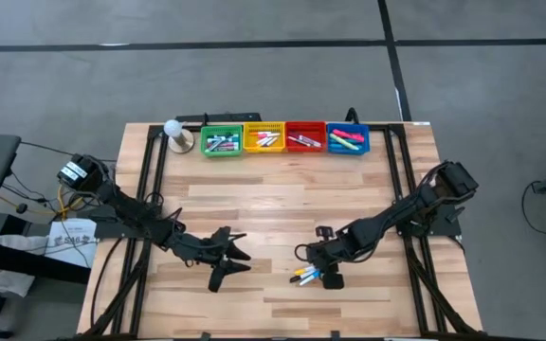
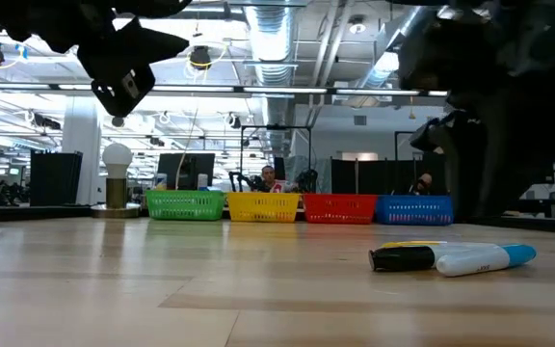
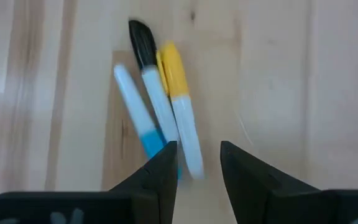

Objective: Pick & Place Markers
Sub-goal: Put the yellow highlighter pen into the yellow basket

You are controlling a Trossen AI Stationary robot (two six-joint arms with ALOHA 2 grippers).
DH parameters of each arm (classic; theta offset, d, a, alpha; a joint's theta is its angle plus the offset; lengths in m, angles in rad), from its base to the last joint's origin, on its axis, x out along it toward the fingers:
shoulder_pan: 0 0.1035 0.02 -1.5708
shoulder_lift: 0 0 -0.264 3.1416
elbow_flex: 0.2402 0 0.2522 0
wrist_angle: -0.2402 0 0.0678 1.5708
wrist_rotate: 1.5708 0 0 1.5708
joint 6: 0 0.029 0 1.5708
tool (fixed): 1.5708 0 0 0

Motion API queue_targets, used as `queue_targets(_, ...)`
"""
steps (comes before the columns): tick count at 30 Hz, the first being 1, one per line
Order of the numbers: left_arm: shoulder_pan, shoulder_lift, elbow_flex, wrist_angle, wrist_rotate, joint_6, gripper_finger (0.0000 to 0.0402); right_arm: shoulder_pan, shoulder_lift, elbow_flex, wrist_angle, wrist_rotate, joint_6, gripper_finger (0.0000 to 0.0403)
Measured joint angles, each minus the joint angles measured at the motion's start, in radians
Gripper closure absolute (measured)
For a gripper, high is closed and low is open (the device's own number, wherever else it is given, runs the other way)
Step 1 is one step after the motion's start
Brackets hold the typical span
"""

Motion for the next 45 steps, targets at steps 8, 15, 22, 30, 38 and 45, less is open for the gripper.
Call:
queue_targets(8,0.001,-0.001,-0.006,-0.010,0.000,0.000,0.0262,-0.001,0.118,0.009,0.012,0.007,-0.002,0.0292)
queue_targets(15,0.000,-0.001,-0.006,-0.015,0.000,-0.007,0.0262,-0.006,0.118,0.006,0.008,0.050,-0.002,0.0292)
queue_targets(22,0.003,-0.002,-0.006,-0.015,-0.028,-0.008,0.0262,-0.026,0.105,0.004,0.012,0.048,-0.002,0.0325)
queue_targets(30,0.003,-0.002,-0.006,-0.015,-0.044,-0.008,0.0262,-0.028,0.104,0.004,0.007,0.046,0.050,0.0386)
queue_targets(38,0.003,-0.002,-0.006,-0.013,-0.045,-0.015,0.0262,-0.030,0.109,0.058,-0.036,0.047,0.111,0.0360)
queue_targets(45,0.004,-0.002,-0.007,0.004,-0.093,-0.076,0.0262,-0.071,0.111,0.169,-0.045,0.060,0.104,0.0388)
